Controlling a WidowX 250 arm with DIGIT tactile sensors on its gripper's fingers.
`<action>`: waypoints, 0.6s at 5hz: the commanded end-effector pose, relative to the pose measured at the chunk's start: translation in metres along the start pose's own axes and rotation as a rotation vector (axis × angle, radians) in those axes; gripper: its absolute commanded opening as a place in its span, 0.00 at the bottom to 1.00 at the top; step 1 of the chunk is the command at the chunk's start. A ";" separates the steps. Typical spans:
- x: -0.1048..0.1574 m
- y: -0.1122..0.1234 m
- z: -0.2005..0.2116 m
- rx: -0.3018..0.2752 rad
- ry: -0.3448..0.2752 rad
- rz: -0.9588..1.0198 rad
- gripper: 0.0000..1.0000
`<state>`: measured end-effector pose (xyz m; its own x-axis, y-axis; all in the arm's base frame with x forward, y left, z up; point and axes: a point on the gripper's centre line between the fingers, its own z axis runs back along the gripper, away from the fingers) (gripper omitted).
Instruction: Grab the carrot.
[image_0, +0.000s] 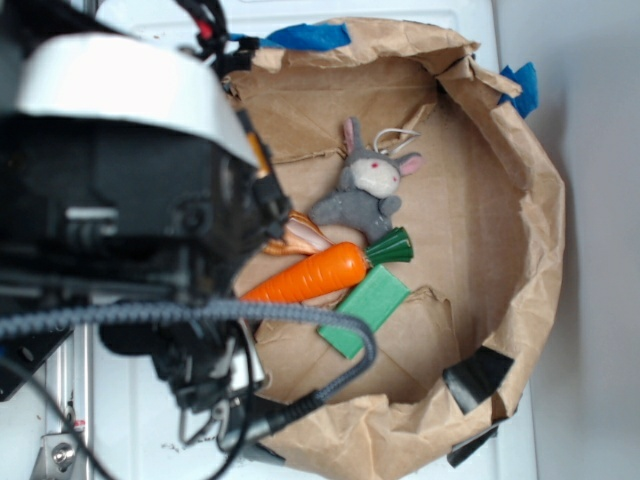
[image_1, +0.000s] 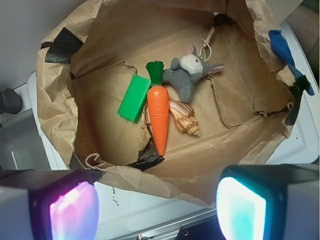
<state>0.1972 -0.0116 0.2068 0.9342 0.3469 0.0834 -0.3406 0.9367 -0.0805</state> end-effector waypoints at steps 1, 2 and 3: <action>0.043 0.013 -0.039 0.061 -0.053 0.060 1.00; 0.054 0.016 -0.063 0.116 -0.122 0.113 1.00; 0.051 0.017 -0.085 0.156 -0.118 0.103 1.00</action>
<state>0.2434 0.0145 0.1161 0.8834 0.4359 0.1719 -0.4529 0.8885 0.0744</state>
